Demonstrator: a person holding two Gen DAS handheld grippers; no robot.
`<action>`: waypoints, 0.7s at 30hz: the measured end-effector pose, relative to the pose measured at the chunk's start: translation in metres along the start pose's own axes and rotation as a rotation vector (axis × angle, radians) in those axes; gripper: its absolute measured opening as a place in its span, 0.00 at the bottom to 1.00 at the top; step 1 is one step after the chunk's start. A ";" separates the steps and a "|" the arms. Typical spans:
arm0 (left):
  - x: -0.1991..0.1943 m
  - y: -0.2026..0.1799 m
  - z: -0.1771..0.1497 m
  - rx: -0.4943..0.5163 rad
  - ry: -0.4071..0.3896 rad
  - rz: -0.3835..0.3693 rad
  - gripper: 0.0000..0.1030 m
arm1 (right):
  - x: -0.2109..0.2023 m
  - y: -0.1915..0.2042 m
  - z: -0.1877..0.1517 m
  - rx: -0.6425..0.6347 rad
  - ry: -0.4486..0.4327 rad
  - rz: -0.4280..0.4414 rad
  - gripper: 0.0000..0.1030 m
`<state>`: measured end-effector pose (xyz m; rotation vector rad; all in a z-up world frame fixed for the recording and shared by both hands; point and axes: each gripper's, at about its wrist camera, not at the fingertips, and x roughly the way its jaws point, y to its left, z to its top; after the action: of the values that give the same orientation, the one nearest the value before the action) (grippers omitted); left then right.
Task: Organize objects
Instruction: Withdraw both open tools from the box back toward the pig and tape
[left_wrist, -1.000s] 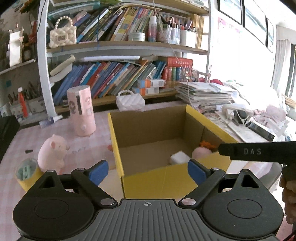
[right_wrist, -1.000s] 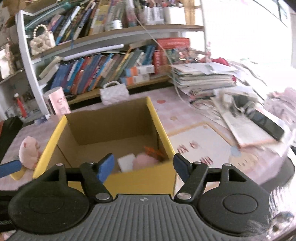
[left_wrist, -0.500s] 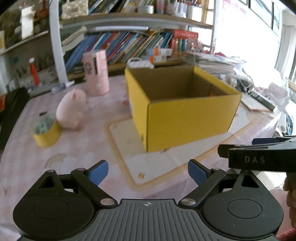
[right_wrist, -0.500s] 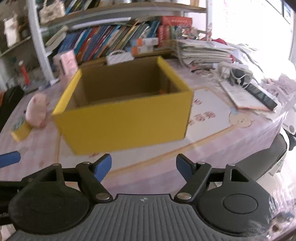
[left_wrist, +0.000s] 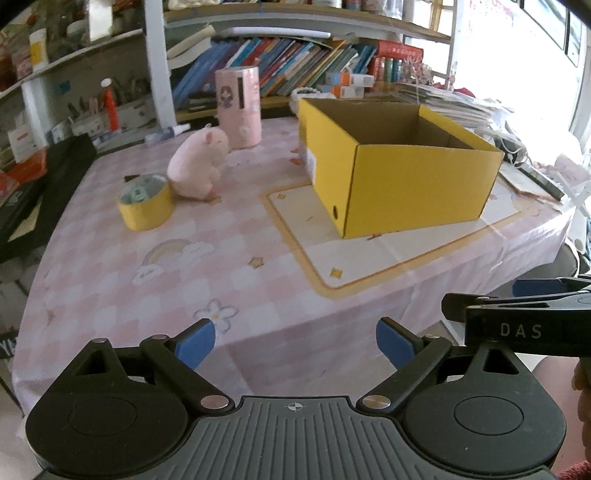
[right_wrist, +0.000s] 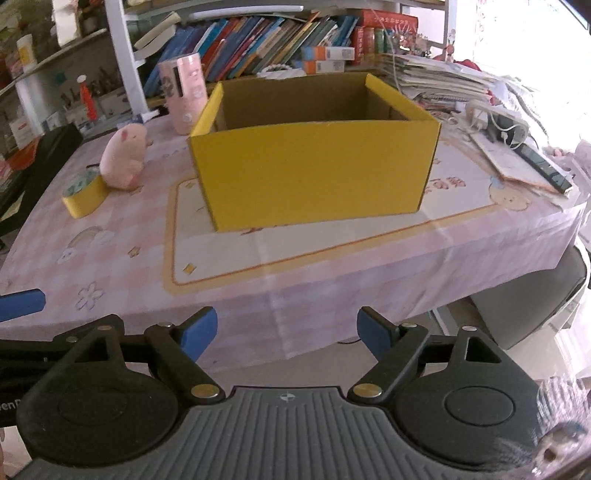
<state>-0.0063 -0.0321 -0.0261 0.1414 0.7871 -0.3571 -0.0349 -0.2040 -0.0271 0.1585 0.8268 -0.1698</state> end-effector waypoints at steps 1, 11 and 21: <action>-0.002 0.002 -0.002 -0.002 0.000 0.003 0.93 | -0.001 0.003 -0.002 -0.001 0.001 0.003 0.80; -0.023 0.025 -0.017 -0.033 -0.020 0.044 0.93 | -0.011 0.029 -0.011 -0.037 -0.006 0.034 0.80; -0.043 0.063 -0.030 -0.124 -0.046 0.118 0.93 | -0.014 0.072 -0.011 -0.134 -0.021 0.101 0.81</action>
<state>-0.0313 0.0454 -0.0174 0.0630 0.7501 -0.1984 -0.0365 -0.1307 -0.0187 0.0721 0.8049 -0.0206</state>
